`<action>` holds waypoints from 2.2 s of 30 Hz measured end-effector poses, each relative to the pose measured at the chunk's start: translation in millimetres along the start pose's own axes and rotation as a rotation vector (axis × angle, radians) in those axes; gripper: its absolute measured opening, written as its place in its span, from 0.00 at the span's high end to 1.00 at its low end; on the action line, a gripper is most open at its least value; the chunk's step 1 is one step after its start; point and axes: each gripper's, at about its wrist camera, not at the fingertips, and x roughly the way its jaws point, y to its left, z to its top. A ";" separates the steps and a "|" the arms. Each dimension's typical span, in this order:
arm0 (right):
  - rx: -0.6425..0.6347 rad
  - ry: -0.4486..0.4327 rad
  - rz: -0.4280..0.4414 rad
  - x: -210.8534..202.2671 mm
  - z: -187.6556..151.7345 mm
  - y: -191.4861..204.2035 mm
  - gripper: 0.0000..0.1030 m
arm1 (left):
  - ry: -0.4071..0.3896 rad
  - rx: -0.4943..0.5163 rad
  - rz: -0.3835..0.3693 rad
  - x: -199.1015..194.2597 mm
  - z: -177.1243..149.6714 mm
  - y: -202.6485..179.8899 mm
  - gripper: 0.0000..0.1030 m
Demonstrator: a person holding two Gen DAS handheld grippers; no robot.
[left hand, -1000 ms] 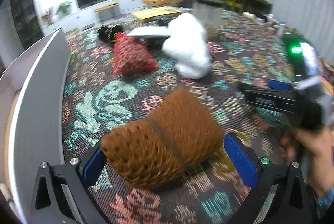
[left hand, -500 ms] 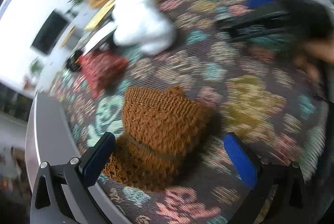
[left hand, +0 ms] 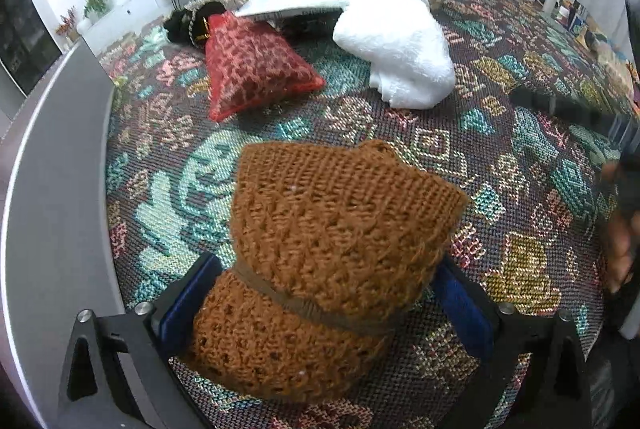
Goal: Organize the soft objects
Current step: 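Grasp the white plush toy with the right tool while left tool carries the bundle, then drop the brown bundle and white plush into the white box, opening both tools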
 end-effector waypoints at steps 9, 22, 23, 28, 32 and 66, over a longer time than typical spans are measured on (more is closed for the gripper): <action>-0.171 0.154 0.074 88.1 47.8 93.4 0.16 | -0.088 -0.186 -0.050 -16.1 -11.3 26.7 0.29; -0.132 0.080 0.085 -9.1 7.0 48.1 0.57 | -0.175 -0.314 -0.224 -57.9 -21.2 22.4 0.30; -0.133 0.072 0.078 -16.4 4.2 48.4 0.57 | -0.183 -0.311 -0.229 -62.2 -20.4 21.6 0.30; -0.163 0.038 0.080 -46.8 -1.0 54.8 0.57 | -0.252 -0.297 -0.235 -104.8 -22.8 22.1 0.30; -0.224 0.009 0.140 -78.9 -5.8 87.1 0.57 | -0.304 -0.302 -0.204 -138.7 -30.1 40.7 0.29; -0.408 0.081 -0.067 -11.0 -57.5 160.1 0.19 | -0.372 -0.530 0.131 -187.3 -102.4 163.3 0.03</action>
